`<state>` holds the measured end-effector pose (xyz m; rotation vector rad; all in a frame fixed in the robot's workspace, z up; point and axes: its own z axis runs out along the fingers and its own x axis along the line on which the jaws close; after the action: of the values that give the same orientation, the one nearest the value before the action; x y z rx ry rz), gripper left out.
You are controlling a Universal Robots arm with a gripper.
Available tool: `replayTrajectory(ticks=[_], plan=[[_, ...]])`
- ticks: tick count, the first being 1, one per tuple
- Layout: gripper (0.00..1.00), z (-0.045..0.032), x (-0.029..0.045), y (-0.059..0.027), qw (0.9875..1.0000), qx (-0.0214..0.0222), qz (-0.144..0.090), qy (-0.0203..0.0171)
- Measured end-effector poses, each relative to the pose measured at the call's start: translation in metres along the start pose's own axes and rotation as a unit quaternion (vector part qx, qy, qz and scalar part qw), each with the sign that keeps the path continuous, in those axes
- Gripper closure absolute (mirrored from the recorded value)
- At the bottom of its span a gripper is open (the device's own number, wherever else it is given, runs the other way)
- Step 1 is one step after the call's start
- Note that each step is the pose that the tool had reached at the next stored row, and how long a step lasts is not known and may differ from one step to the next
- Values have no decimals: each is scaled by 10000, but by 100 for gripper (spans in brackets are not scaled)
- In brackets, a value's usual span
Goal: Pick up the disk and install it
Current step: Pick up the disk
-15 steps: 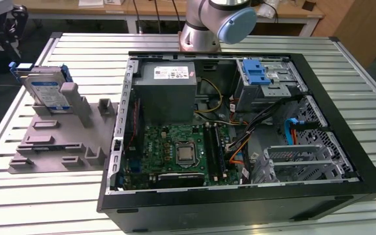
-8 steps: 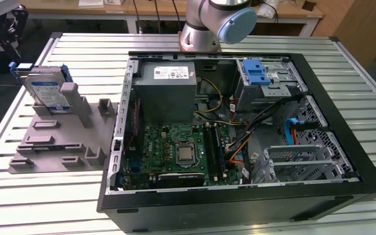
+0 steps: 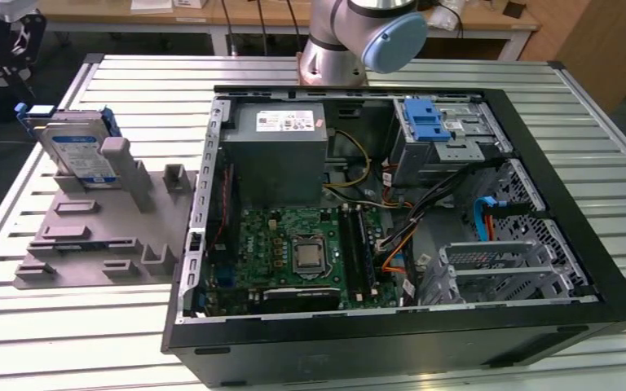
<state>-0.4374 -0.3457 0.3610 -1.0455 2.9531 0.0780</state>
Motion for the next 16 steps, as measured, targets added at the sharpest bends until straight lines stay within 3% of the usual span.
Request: replayTrajectory(ticks=[6,11,16], plan=[[89,9,0,0,9986,-11,-536,26],[89,10,0,0,9983,-12,-590,28],[89,18,0,-1,9947,-23,-1024,46]])
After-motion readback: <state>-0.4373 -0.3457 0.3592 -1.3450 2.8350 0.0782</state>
